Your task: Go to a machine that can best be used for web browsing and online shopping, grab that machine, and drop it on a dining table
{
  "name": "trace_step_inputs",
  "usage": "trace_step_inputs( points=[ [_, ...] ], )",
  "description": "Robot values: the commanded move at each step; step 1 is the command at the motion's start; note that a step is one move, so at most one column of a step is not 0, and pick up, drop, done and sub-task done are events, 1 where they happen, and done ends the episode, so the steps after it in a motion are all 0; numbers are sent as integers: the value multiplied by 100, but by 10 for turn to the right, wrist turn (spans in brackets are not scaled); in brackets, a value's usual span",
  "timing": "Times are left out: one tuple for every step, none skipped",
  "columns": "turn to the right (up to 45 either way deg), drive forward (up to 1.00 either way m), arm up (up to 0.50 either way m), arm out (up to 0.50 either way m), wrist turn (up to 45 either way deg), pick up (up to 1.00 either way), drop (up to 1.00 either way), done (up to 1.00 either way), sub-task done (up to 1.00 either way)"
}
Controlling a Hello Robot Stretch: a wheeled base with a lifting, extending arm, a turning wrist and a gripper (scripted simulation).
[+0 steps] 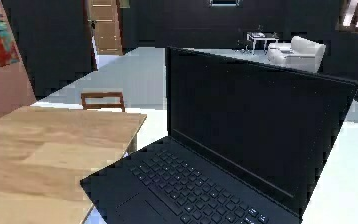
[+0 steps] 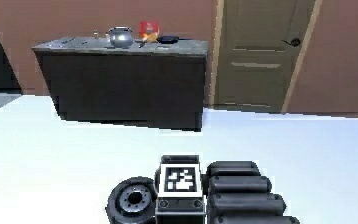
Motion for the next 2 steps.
trace_step_inputs(
  points=[
    [-450, 0, 0, 0, 0, 0, 0, 0, 0],
    [-240, 0, 0, 0, 0, 0, 0, 0, 0]
  ],
)
